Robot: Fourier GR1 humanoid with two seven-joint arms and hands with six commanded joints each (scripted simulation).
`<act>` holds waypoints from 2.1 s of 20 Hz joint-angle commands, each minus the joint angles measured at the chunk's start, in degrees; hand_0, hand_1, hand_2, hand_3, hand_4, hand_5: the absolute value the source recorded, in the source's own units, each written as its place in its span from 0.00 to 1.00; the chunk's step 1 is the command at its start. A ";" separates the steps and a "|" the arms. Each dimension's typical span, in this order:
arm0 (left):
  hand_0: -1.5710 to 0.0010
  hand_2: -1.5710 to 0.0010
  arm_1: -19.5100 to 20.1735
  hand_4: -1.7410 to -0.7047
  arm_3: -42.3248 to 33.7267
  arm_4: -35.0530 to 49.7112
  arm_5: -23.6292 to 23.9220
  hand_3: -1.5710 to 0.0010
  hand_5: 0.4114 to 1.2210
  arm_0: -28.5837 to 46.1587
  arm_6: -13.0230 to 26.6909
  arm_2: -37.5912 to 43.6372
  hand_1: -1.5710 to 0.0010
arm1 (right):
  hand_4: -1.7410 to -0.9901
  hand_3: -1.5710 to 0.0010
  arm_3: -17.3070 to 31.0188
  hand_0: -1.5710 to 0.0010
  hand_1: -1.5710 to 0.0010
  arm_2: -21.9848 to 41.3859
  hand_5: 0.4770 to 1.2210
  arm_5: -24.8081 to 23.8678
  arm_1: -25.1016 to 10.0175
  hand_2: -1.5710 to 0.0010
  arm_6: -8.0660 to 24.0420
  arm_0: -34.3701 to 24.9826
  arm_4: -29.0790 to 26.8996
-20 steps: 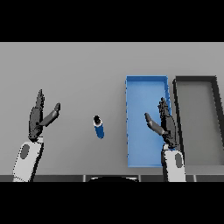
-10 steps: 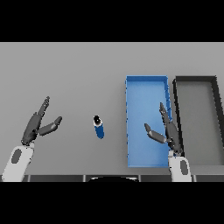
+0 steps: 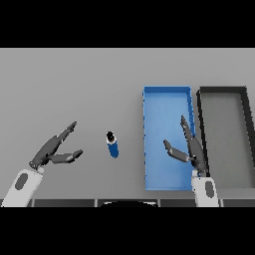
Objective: Pick up the blue pipe and place it into the blue bin.
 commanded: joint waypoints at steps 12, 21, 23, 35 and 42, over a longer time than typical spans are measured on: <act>1.00 1.00 -9.04 0.60 0.56 -5.47 -2.56 1.00 0.04 -3.56 3.58 -10.24 1.00 | 0.62 1.00 -1.00 1.00 1.00 0.06 0.19 0.32 0.58 1.00 0.18 0.70 -0.77; 1.00 1.00 -18.76 0.64 12.30 -9.92 -1.59 1.00 0.04 -10.45 2.46 -13.07 1.00 | 0.63 1.00 -3.05 1.00 1.00 -0.17 0.16 0.19 0.29 1.00 0.29 2.68 -0.95; 1.00 1.00 -20.86 0.64 14.56 -9.22 -1.93 1.00 0.06 -12.33 1.54 -12.67 1.00 | 0.64 1.00 -2.13 1.00 1.00 -0.41 0.16 -0.02 0.46 1.00 1.42 1.51 -0.99; 0.19 0.15 -28.05 0.11 17.22 -7.34 2.12 0.19 0.87 -12.12 -2.62 -12.03 0.16 | 0.64 1.00 -1.88 1.00 1.00 -0.22 0.19 0.68 0.09 1.00 -0.47 2.41 -0.85; 0.04 0.03 -28.03 0.03 9.85 -6.60 2.85 0.09 0.97 -11.78 -6.05 -13.21 0.03 | 0.66 1.00 -0.63 1.00 1.00 -1.03 0.20 0.51 -0.30 1.00 0.33 1.33 -1.06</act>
